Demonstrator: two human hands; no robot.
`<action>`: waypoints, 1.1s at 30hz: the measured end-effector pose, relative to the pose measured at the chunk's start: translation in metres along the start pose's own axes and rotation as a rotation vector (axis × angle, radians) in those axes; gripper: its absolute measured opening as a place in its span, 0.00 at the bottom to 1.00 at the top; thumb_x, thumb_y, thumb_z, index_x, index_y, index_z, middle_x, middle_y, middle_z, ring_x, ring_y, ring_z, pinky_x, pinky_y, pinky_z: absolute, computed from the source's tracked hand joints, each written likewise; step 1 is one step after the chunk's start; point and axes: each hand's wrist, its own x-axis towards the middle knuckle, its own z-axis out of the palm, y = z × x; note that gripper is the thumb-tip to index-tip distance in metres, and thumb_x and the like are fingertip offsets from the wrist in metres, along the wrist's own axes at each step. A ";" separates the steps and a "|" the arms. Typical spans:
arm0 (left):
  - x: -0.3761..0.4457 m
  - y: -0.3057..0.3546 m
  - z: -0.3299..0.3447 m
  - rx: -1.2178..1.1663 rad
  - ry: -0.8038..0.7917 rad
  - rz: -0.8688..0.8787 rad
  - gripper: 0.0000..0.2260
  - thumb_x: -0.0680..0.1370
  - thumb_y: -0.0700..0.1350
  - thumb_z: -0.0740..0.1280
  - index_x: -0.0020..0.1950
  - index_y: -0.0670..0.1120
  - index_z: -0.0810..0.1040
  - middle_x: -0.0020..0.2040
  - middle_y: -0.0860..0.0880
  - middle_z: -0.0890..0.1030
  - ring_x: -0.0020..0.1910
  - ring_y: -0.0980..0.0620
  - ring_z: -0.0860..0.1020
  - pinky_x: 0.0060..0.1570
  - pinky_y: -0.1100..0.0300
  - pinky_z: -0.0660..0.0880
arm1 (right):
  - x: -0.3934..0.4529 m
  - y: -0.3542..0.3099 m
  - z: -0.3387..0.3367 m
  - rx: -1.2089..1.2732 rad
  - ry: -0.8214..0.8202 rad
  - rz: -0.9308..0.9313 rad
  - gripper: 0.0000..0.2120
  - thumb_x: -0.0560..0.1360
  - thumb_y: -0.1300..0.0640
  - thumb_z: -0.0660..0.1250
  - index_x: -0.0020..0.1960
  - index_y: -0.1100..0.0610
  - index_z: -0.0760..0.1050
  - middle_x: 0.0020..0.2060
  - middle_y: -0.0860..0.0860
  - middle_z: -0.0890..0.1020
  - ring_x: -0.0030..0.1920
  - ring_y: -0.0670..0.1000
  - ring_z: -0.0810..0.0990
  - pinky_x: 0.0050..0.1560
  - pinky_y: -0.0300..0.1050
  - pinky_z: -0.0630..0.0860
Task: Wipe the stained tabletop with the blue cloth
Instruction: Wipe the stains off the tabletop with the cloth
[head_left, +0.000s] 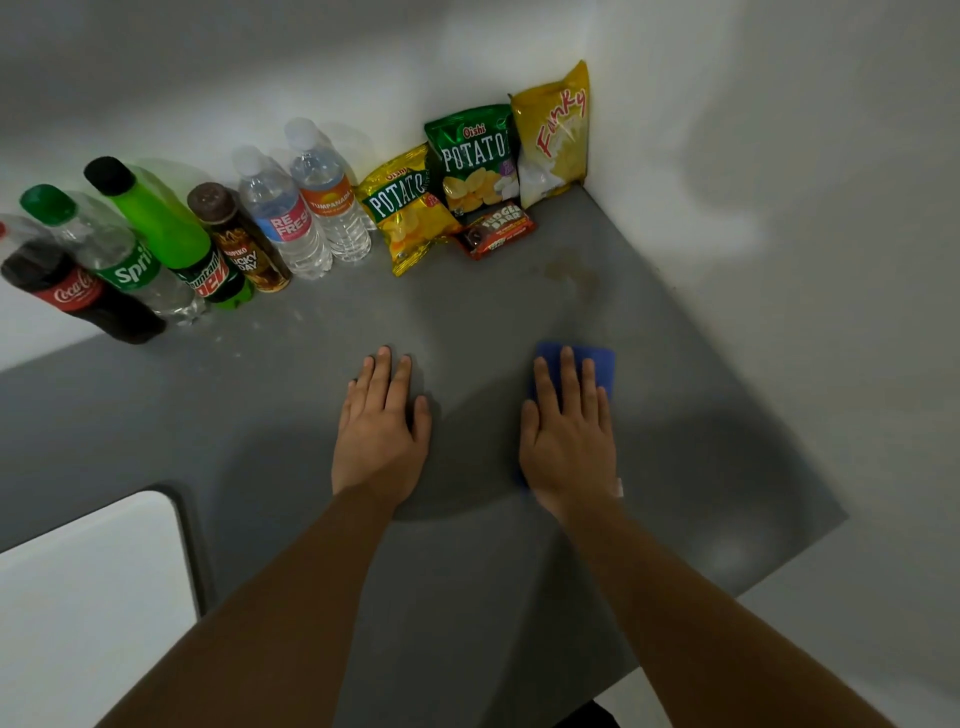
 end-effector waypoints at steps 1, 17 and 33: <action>0.000 0.000 0.000 0.000 0.002 -0.002 0.25 0.85 0.55 0.52 0.81 0.49 0.59 0.82 0.48 0.56 0.81 0.49 0.51 0.79 0.49 0.51 | -0.010 -0.006 0.004 0.000 -0.003 -0.001 0.28 0.84 0.42 0.39 0.83 0.48 0.45 0.83 0.49 0.43 0.82 0.52 0.38 0.81 0.52 0.40; -0.001 -0.001 -0.001 -0.011 0.005 0.004 0.25 0.85 0.56 0.50 0.81 0.49 0.58 0.82 0.48 0.56 0.81 0.50 0.51 0.79 0.50 0.51 | 0.046 0.008 -0.014 0.010 0.005 -0.084 0.27 0.85 0.45 0.48 0.83 0.49 0.54 0.83 0.51 0.51 0.82 0.54 0.45 0.81 0.54 0.45; -0.001 0.000 0.001 -0.016 0.014 0.003 0.25 0.85 0.55 0.52 0.81 0.49 0.59 0.82 0.47 0.57 0.81 0.49 0.51 0.79 0.50 0.50 | 0.044 -0.010 -0.004 -0.015 0.018 -0.132 0.28 0.85 0.46 0.49 0.83 0.51 0.52 0.83 0.51 0.50 0.82 0.54 0.44 0.81 0.53 0.43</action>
